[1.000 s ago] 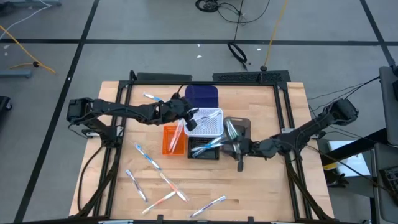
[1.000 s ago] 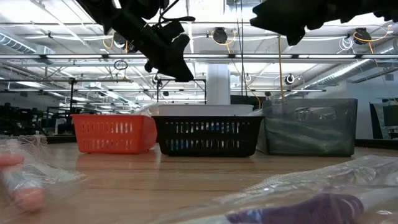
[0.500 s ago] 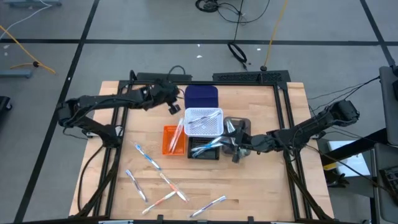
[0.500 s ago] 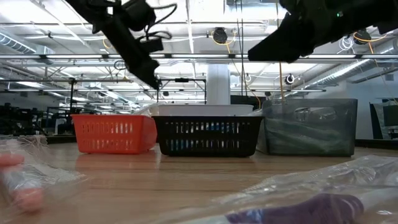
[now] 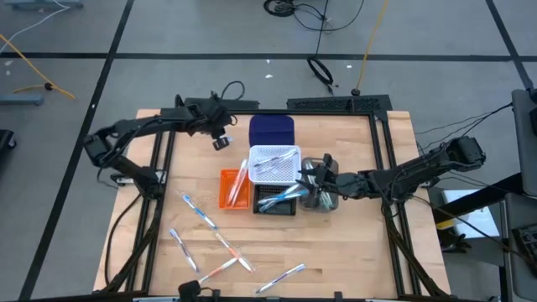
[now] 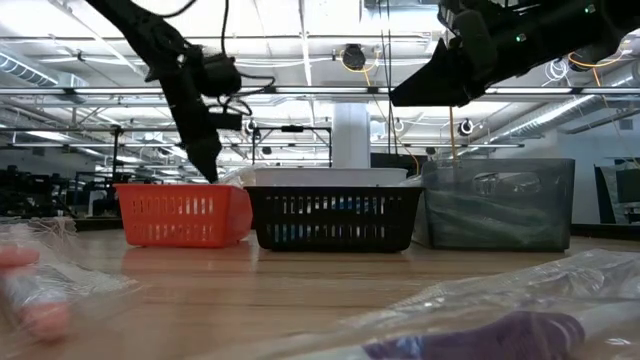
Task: Pick & Place Toothbrushes
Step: Put the blue toothbrush into the black basket
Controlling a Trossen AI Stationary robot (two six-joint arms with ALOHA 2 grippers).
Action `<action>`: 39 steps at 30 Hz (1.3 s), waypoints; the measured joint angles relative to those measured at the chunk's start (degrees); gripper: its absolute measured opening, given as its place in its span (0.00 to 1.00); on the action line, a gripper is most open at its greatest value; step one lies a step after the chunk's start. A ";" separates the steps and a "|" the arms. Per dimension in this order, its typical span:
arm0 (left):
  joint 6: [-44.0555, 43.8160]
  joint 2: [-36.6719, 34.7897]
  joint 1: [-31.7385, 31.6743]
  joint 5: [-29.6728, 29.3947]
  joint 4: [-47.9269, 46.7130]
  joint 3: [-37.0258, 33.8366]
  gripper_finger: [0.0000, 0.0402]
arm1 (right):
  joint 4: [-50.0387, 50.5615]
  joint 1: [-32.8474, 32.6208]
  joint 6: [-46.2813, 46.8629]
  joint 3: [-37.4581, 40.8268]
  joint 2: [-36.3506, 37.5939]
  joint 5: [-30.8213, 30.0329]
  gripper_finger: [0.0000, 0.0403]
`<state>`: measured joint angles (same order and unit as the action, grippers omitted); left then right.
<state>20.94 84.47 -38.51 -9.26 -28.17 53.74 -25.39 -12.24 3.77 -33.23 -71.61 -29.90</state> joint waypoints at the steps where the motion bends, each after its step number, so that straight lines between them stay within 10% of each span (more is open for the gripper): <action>1: 0.94 0.84 -0.42 0.00 -0.28 0.00 0.21 | -0.03 -0.02 0.00 0.00 0.00 0.03 0.33; 39: 15.92 16.37 -8.36 4.59 -2.20 0.24 0.18 | 0.00 -0.12 0.05 0.00 0.00 0.16 0.33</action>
<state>36.87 100.84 -46.87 -4.67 -30.37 53.97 -25.39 -12.36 3.82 -33.23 -71.61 -29.74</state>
